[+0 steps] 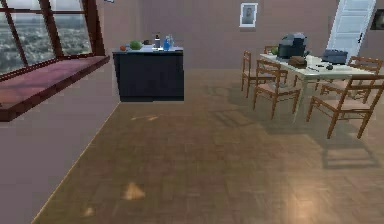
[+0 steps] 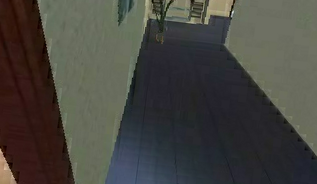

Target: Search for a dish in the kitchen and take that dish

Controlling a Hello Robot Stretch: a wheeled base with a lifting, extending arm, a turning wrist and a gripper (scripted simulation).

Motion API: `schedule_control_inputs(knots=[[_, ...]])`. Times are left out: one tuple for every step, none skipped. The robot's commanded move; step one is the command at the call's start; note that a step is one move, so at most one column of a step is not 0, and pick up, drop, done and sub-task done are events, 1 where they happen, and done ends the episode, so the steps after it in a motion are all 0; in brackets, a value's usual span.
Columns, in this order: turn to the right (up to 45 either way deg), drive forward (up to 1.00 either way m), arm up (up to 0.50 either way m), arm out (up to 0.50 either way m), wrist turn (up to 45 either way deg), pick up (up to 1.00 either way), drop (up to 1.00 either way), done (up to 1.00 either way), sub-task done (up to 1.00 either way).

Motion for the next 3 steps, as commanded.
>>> schedule_control_inputs(knots=[[15.0, 0.0, 0.0, 0.0, 0.0, 0.0, 0.0, 0.0, 0.0], [0.0, 0.6, 0.0, 0.0, 0.0, 0.0, 0.0, 0.0, 0.0], [-24.0, 0.0, 0.0, 0.0, 0.0, 0.0, 0.0, 0.0, 0.0]])
